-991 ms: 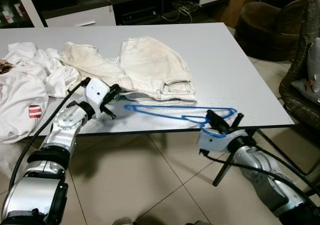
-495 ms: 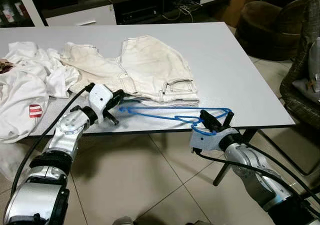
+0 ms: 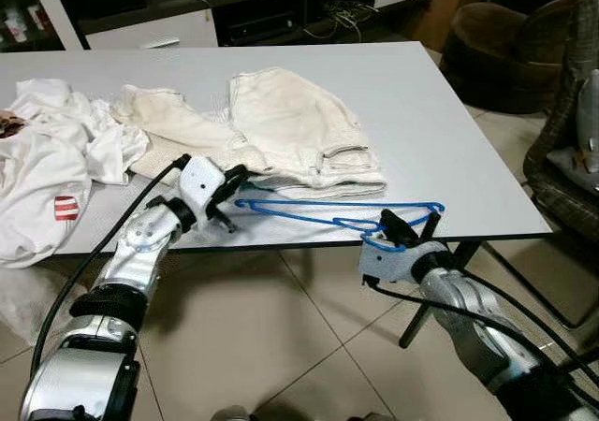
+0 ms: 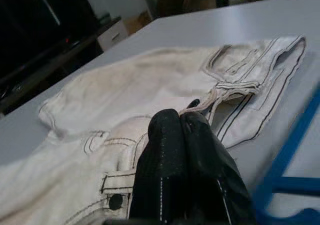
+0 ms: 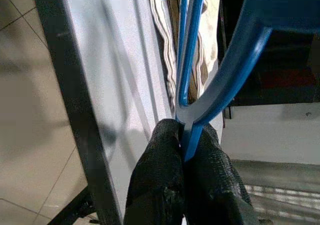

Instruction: Hang hanger

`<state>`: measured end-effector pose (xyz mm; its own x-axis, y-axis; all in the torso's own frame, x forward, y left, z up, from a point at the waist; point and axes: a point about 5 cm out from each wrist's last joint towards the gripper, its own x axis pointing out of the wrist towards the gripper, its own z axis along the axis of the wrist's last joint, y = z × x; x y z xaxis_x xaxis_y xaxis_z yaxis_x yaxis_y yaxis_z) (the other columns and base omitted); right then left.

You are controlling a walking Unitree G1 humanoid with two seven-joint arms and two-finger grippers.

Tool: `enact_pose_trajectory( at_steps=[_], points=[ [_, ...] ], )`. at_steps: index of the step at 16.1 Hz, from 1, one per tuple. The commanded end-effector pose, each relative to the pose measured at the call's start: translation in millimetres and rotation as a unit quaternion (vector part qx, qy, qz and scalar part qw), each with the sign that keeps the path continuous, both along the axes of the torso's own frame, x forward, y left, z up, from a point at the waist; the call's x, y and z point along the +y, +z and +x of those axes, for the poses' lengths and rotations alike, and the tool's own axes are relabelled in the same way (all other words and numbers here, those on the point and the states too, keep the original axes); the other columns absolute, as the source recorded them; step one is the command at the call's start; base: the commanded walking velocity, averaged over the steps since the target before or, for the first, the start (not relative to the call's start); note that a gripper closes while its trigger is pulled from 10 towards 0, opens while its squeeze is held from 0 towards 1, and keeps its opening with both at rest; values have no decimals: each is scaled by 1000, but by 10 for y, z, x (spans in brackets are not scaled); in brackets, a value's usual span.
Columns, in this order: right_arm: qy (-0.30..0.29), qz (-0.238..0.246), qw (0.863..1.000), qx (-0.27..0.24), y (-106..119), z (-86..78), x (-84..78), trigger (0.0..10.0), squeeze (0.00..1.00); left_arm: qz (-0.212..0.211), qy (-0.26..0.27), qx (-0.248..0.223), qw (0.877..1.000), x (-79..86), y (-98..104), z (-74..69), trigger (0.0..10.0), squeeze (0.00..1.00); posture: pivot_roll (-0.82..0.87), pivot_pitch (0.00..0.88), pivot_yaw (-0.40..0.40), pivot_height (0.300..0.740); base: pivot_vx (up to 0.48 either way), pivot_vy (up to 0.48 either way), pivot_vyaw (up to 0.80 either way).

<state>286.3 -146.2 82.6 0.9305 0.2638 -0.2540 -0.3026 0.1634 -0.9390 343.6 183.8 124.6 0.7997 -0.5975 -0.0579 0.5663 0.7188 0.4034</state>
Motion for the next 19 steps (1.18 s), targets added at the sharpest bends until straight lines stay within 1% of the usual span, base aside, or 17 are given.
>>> enact_pose_trajectory(
  at_steps=[1, 3, 5, 7, 8, 9, 10, 11, 12, 13, 15, 19],
  points=[
    [-7, -3, 1000, -3, 15, 36, 9, 10000, 0, 2, -14, -6, 1000, -36, 33, -3, 0, 0, -2, 36, 62, 740, 0, 0, 0],
    [-9, -1, 1000, -2, 14, 57, 46, 10000, 0, 0, -21, -10, 1000, -53, 54, -2, 0, 0, -3, 33, 67, 740, 0, 0, 0],
    [-19, -8, 1000, 3, -16, 84, 38, 10000, 0, -4, -30, -18, 999, -73, 98, 0, 0, 0, 1, 28, 69, 740, 0, 0, 0],
    [-33, -16, 999, 7, -33, 109, -14, 10000, 0, -4, -33, -18, 999, -70, 104, -6, 0, 0, 3, 24, 69, 740, 0, 0, 0],
    [-46, -42, 998, 18, -66, 137, -93, 10000, 0, -3, -34, -20, 999, -64, 112, -12, 0, 0, 6, 21, 68, 740, 0, 0, 0],
    [-53, -56, 997, 25, -73, 159, -128, 10000, 0, -3, -36, -23, 999, -66, 122, -15, 0, 0, 6, 21, 68, 740, 0, 0, 0],
    [-55, -59, 996, 26, -72, 167, -134, 10000, 0, -3, -37, -24, 999, -68, 126, -16, 0, 0, 6, 21, 68, 740, 0, 0, 0],
    [-60, -59, 996, 29, -61, 197, -137, 10000, 0, 2, -45, -26, 999, -88, 128, -23, 0, 0, 8, 18, 67, 740, 0, 0, 0],
    [-64, -60, 996, 29, -21, 261, -111, 10000, 0, 14, -58, -28, 998, -130, 119, -38, 0, 0, 6, 17, 67, 740, 0, 0, 0],
    [-64, -61, 996, 30, -8, 281, -98, 10000, 0, 17, -61, -28, 998, -142, 115, -41, 0, 0, 6, 17, 67, 740, 0, 0, 0],
    [-61, -49, 996, 30, 40, 349, -11, 10000, 0, 19, -70, -28, 997, -183, 104, -55, 0, 0, 6, 16, 66, 740, 0, 0, 0],
    [-67, -37, 997, 33, 62, 368, -27, 10000, 0, 24, -78, -28, 996, -195, 95, -77, 0, 0, 13, 18, 67, 740, 0, 0, 0]
  ],
)
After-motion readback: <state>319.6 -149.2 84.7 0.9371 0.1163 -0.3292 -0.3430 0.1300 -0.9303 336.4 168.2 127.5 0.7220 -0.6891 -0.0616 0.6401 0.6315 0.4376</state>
